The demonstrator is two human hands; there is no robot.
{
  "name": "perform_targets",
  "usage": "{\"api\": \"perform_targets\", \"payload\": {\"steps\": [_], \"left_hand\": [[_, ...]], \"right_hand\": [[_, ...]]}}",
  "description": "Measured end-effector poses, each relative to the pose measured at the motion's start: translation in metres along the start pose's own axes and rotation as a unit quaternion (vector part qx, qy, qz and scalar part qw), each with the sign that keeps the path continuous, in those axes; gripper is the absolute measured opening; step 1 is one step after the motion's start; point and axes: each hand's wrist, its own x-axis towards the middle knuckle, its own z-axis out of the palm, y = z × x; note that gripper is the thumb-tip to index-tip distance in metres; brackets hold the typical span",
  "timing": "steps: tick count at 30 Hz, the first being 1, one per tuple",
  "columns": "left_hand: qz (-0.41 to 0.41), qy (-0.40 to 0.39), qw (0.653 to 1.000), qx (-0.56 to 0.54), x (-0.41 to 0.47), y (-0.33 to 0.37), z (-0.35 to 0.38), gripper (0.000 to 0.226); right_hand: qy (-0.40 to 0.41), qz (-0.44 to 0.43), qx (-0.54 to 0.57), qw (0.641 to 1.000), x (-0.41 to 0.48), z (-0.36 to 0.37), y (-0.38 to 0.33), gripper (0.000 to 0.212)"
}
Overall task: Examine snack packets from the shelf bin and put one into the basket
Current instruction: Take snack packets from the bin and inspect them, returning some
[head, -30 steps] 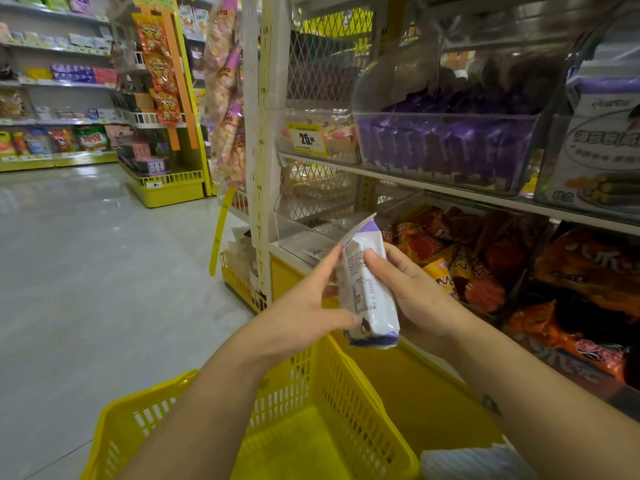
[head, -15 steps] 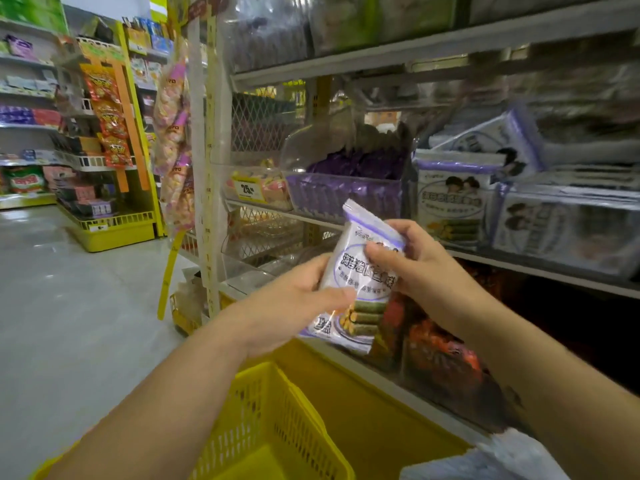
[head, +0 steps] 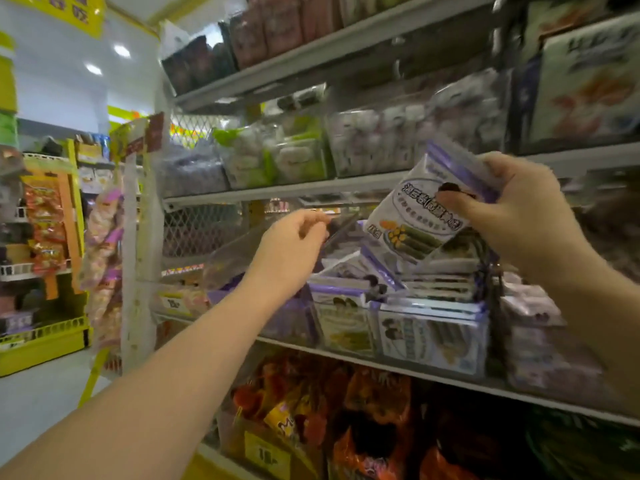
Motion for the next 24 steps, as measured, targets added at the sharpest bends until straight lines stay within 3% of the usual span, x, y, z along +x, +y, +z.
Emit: {"api": "perform_targets", "payload": {"steps": [2, 5, 7, 13, 15, 20, 24], "left_hand": [[0.074, -0.015, 0.986, 0.149, 0.01, 0.002, 0.014, 0.016], [0.201, -0.124, 0.898, 0.37, 0.016, 0.009, 0.036, 0.038], [0.202, -0.178, 0.849, 0.455, 0.023, 0.014, 0.045, 0.046], [0.181, -0.249, 0.728, 0.612, 0.051, 0.022, 0.048, 0.035], [0.167, -0.254, 0.728, 0.615, 0.06, 0.027, 0.045, 0.036], [0.107, -0.307, 0.835, 0.443, 0.063, 0.004, 0.024, 0.03], [-0.008, -0.375, 0.848, 0.375, 0.052, -0.016, 0.019, 0.043]], "right_hand": [[0.037, -0.012, -0.032, 0.999, 0.009, -0.003, 0.001, 0.016], [0.044, -0.009, -0.039, 0.998, 0.022, -0.003, 0.001, 0.018], [0.044, -0.015, -0.049, 0.998, 0.028, -0.002, -0.001, 0.017], [-0.017, 0.0, -0.054, 0.998, 0.031, 0.014, 0.003, 0.015], [-0.026, 0.003, -0.054, 0.998, 0.031, 0.02, 0.005, 0.015], [-0.023, 0.019, -0.049, 0.998, 0.035, 0.024, 0.016, 0.013], [-0.036, 0.021, -0.065, 0.997, 0.032, 0.031, 0.023, 0.014]]}}
